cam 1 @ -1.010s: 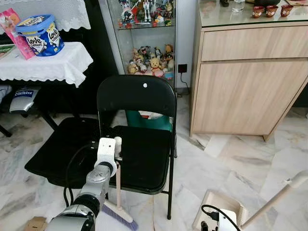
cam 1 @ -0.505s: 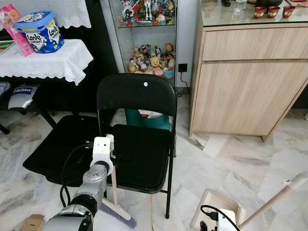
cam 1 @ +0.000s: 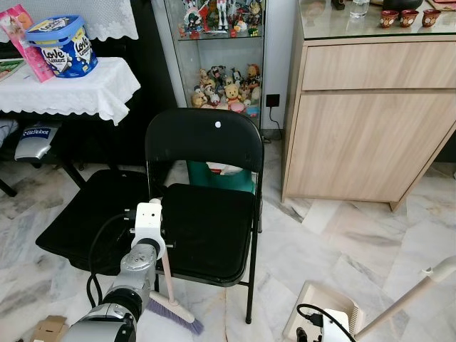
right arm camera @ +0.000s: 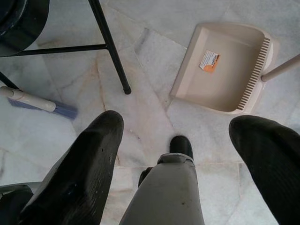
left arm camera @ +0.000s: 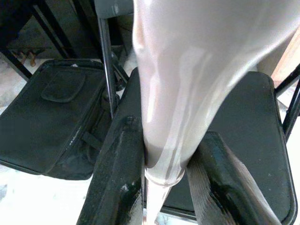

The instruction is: Sweep floor

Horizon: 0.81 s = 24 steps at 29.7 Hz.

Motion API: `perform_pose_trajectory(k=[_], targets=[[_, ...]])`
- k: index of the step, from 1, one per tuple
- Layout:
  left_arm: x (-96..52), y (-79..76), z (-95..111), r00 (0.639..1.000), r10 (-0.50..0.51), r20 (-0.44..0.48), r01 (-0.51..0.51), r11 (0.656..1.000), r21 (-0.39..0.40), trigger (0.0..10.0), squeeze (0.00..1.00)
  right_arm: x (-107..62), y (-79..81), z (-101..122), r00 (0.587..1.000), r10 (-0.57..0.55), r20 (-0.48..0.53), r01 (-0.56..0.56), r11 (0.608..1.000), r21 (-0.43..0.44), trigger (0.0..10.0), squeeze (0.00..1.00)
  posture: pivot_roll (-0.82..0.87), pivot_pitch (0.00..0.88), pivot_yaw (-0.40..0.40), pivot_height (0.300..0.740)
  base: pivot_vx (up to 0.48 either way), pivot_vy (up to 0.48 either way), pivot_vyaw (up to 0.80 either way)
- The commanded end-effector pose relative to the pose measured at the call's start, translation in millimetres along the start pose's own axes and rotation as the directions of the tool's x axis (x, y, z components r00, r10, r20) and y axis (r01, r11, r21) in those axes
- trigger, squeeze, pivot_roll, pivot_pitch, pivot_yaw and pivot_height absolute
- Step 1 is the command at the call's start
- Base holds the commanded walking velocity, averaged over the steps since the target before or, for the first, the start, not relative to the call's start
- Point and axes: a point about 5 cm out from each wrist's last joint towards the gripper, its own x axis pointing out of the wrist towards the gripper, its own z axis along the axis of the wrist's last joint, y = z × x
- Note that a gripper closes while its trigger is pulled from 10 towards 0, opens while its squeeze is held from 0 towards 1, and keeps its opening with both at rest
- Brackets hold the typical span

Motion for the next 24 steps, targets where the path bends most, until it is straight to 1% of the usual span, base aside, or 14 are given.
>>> perform_pose_trajectory(k=[1,16,21,24], targets=[[-1.3,6.8,-4.3,1.000,0.021,-0.016,-0.021,1.000,0.001,0.0,0.00,-0.7,3.7,-4.8,1.000,0.011,-0.017,-0.011,1.000,-0.002,10.0,0.00,-0.12,0.007,0.091,0.740,0.000,0.000,0.00],[-1.2,4.5,-2.4,1.000,0.009,0.002,-0.009,1.000,-0.004,0.0,0.00,-0.8,3.4,-5.2,1.000,0.013,-0.018,-0.013,1.000,-0.007,10.0,0.00,-0.12,0.000,0.090,0.740,0.000,0.000,0.00],[-1.4,5.5,-2.0,1.000,0.011,0.009,-0.011,1.000,-0.006,0.0,0.00,-0.8,3.6,-5.1,1.000,0.013,-0.018,-0.013,1.000,-0.008,10.0,0.00,-0.12,0.000,0.089,0.740,0.000,0.000,0.00],[-1.7,8.1,0.0,0.999,0.015,0.028,-0.015,1.000,-0.011,0.0,0.00,-0.8,3.9,-4.9,1.000,0.012,-0.018,-0.012,1.000,-0.005,10.0,0.00,-0.12,0.000,0.089,0.740,0.000,0.000,0.00]])
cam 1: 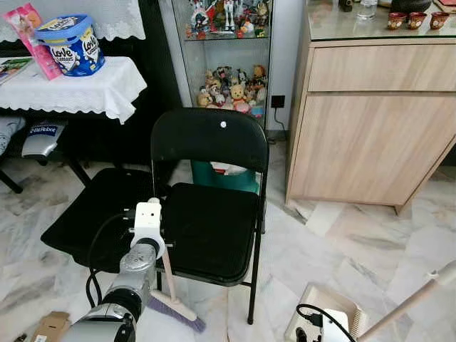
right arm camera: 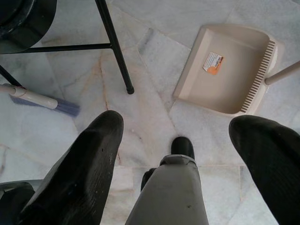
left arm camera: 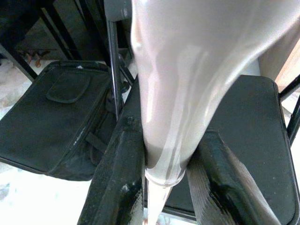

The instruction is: Sweep floor

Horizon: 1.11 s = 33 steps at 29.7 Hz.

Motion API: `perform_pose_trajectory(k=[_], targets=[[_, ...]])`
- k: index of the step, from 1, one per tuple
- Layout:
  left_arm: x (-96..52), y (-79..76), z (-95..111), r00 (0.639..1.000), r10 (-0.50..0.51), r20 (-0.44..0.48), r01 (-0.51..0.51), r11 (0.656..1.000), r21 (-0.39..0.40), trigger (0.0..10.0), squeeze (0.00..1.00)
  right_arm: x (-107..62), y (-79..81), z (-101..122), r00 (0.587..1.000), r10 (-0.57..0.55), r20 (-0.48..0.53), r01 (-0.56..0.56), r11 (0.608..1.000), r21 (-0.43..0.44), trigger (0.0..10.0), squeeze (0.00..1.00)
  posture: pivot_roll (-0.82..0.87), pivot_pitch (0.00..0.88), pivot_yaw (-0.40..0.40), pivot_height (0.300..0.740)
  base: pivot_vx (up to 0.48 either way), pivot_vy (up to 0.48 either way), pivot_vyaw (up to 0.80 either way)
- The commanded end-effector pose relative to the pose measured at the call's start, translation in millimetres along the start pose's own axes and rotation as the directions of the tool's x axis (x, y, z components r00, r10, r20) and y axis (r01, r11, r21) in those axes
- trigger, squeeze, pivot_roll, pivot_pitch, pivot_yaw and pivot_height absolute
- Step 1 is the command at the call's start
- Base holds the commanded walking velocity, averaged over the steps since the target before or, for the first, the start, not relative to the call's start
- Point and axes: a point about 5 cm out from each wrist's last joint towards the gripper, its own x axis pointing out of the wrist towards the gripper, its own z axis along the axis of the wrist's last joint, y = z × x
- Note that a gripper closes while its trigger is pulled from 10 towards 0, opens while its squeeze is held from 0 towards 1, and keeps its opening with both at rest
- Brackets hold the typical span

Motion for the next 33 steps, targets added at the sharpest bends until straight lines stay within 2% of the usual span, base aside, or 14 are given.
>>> perform_pose_trajectory(k=[1,4,5,6,7,8,22,33], targets=[[-1.6,8.7,-0.8,1.000,0.018,0.014,-0.018,1.000,-0.004,0.0,0.00,-0.7,3.3,-4.8,1.000,0.008,-0.017,-0.008,1.000,-0.001,10.0,0.00,-0.12,0.000,0.089,0.740,0.000,0.000,0.00],[-3.1,14.6,-0.2,0.999,0.032,0.036,-0.032,0.999,0.000,0.0,0.00,-0.7,3.4,-4.6,1.000,0.007,-0.016,-0.007,1.000,0.002,10.0,0.00,-0.12,0.001,0.089,0.740,0.000,0.000,0.00],[-4.4,18.3,-1.0,0.998,0.043,0.044,-0.043,0.999,0.012,0.7,0.00,-0.6,3.5,-4.3,1.000,0.007,-0.016,-0.007,1.000,0.002,10.0,0.00,-0.11,0.003,0.088,0.740,0.000,0.000,0.00],[-4.4,18.3,-1.0,0.998,0.043,0.044,-0.043,0.999,0.012,0.7,0.00,-0.6,3.5,-4.3,1.000,0.007,-0.016,-0.007,1.000,0.002,10.0,0.00,-0.11,0.003,0.088,0.740,0.000,0.000,0.00],[-5.2,20.1,-1.4,0.998,0.047,0.049,-0.048,0.999,0.018,2.4,0.00,-0.6,3.5,-4.1,1.000,0.007,-0.016,-0.007,1.000,0.002,10.0,0.00,-0.11,0.003,0.088,0.740,0.000,0.000,0.00],[-7.5,24.0,-3.4,0.997,0.055,0.059,-0.056,0.998,0.028,10.0,0.00,-0.5,3.4,-3.9,1.000,0.008,-0.016,-0.008,1.000,0.001,10.0,0.00,-0.11,0.003,0.086,0.740,0.000,0.000,0.00],[-24.2,41.9,-15.2,0.986,0.105,0.127,-0.106,0.994,0.004,10.0,0.00,-0.4,2.2,-2.9,1.000,0.011,-0.014,-0.011,1.000,-0.007,10.0,0.00,-0.11,0.010,0.076,0.740,0.000,0.000,0.00],[-22.8,57.9,2.8,0.966,0.155,0.209,-0.156,0.988,-0.011,10.0,0.00,-0.2,2.4,-2.2,1.000,0.014,-0.012,-0.014,1.000,-0.005,10.0,0.00,-0.09,0.032,0.069,0.740,0.000,0.000,0.00]])
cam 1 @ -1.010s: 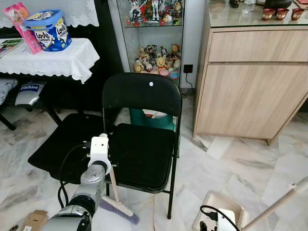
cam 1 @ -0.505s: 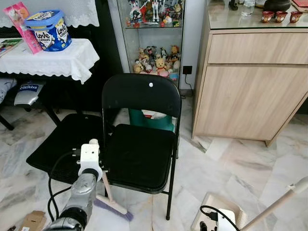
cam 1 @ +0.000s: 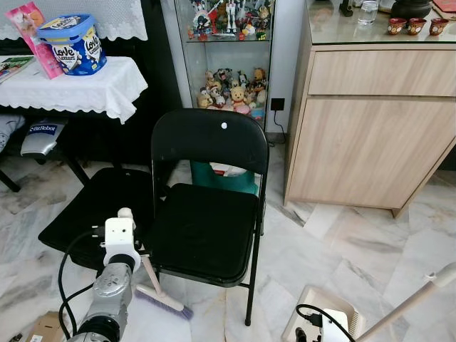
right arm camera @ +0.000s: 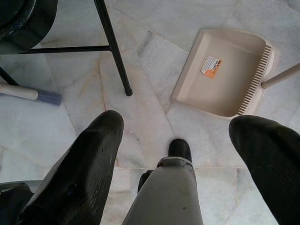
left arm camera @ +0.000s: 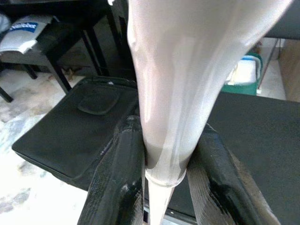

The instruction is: Sweep floor

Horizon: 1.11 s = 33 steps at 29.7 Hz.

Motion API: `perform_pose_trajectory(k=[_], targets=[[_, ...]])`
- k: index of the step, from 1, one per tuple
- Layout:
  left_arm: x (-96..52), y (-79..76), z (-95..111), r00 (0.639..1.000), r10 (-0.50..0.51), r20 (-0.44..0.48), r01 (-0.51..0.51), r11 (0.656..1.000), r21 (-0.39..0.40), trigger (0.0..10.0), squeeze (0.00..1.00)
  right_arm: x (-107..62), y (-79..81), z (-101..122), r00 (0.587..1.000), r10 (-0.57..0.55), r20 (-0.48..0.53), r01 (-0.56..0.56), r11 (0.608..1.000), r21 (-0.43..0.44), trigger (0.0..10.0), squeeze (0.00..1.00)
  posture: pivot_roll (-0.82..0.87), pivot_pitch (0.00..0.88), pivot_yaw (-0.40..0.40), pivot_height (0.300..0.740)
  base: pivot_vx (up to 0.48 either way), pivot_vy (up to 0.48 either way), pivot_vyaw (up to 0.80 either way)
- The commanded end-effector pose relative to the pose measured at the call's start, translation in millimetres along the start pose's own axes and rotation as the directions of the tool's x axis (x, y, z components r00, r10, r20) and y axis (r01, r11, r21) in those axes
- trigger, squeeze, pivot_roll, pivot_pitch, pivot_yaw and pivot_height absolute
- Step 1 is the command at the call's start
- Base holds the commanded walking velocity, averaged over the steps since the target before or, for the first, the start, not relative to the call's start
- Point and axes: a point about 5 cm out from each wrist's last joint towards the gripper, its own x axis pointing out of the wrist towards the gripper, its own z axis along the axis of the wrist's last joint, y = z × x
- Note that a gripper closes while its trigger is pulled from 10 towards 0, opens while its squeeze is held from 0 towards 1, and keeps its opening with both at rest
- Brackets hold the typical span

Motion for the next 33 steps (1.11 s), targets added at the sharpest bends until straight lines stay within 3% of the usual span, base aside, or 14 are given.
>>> perform_pose_trajectory(k=[1,6,17,33], targets=[[7.5,10.0,23.1,0.994,0.032,0.106,-0.034,0.999,0.016,10.0,0.00,-0.2,2.5,-2.2,1.000,0.007,-0.011,-0.007,1.000,0.000,10.0,0.00,-0.09,0.032,0.069,0.740,0.000,0.000,0.00],[7.1,4.9,26.2,0.992,-0.019,0.126,0.012,0.998,0.059,10.0,0.00,-0.4,2.4,-3.0,1.000,0.008,-0.012,-0.008,1.000,0.000,10.0,0.00,-0.09,0.029,0.069,0.740,0.000,0.000,0.00],[3.8,1.6,21.4,0.993,-0.031,0.116,0.026,0.999,0.044,10.0,0.00,-0.9,3.2,-4.6,1.000,0.009,-0.008,-0.009,1.000,0.014,10.0,0.00,-0.10,0.000,0.077,0.740,0.000,0.000,0.00],[1.2,3.4,17.3,0.994,-0.038,0.099,0.033,0.998,0.055,10.0,0.00,-1.4,3.6,-7.0,1.000,0.012,-0.017,-0.012,1.000,-0.029,10.0,0.00,-0.10,0.000,0.082,0.740,0.000,0.257,0.09]])
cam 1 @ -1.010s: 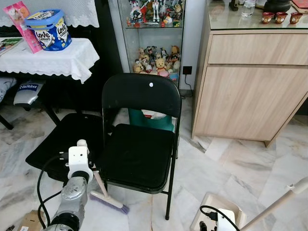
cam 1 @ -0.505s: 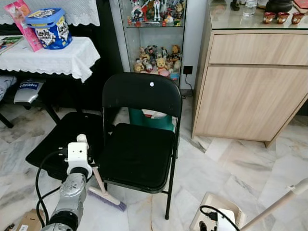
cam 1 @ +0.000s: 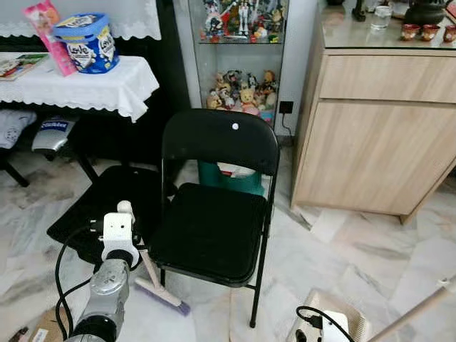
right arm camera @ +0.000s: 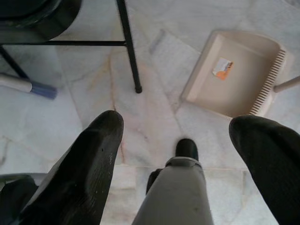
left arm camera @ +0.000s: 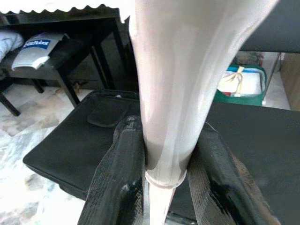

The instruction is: Sweep floor

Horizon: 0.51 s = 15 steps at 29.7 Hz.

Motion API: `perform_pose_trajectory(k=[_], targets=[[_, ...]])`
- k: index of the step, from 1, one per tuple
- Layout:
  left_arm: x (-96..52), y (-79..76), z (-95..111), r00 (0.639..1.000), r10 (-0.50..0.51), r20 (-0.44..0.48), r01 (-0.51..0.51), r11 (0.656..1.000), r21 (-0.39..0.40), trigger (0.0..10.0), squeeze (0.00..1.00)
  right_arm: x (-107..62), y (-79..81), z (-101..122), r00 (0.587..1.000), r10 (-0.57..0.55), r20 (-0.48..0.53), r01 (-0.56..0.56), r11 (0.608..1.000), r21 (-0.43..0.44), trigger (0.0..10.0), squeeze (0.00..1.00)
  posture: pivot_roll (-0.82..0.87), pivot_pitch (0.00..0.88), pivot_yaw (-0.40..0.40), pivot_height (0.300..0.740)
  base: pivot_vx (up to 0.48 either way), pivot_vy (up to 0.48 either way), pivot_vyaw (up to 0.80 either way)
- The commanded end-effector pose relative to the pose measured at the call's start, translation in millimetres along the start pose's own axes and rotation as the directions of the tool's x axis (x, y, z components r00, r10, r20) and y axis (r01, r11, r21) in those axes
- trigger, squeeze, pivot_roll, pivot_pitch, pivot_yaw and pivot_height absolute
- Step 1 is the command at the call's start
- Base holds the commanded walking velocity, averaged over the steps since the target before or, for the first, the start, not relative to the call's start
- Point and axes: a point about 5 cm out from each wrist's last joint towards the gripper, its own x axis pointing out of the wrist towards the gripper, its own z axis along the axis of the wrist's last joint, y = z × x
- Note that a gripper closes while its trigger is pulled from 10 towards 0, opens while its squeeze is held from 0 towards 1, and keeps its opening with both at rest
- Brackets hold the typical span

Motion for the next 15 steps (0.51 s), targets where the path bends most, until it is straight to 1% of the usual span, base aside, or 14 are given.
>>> perform_pose_trajectory(k=[1,5,8,12,15], targets=[[0.3,6.8,6.8,0.999,0.014,0.042,-0.015,1.000,0.022,10.0,0.00,-0.2,2.9,-1.7,1.000,0.006,-0.005,-0.006,1.000,-0.010,10.0,0.00,-0.10,0.000,0.082,0.740,0.000,0.259,0.80],[1.2,3.5,8.5,0.999,0.006,0.047,-0.007,1.000,0.020,10.0,0.00,-0.1,3.0,-1.3,1.000,0.007,-0.004,-0.007,1.000,0.001,10.0,0.00,-0.09,0.000,0.077,0.740,0.000,0.260,0.77],[2.5,3.5,10.3,0.999,0.006,0.051,-0.007,1.000,0.019,10.0,0.00,0.0,3.3,-1.1,1.000,0.004,-0.001,-0.004,1.000,0.021,10.0,0.00,-0.09,0.000,0.079,0.740,0.000,0.259,0.00],[3.0,3.8,11.0,0.999,0.005,0.053,-0.006,1.000,0.021,10.0,0.00,0.0,3.6,-0.8,1.000,0.003,0.001,-0.003,1.000,0.026,10.0,0.00,-0.09,0.000,0.081,0.740,0.000,0.259,0.00],[3.3,3.6,13.7,0.998,0.003,0.070,-0.004,1.000,0.023,10.0,0.00,0.2,3.8,-0.1,1.000,0.003,0.003,-0.003,1.000,0.020,10.0,0.00,-0.09,0.000,0.080,0.740,0.000,0.000,0.00]])
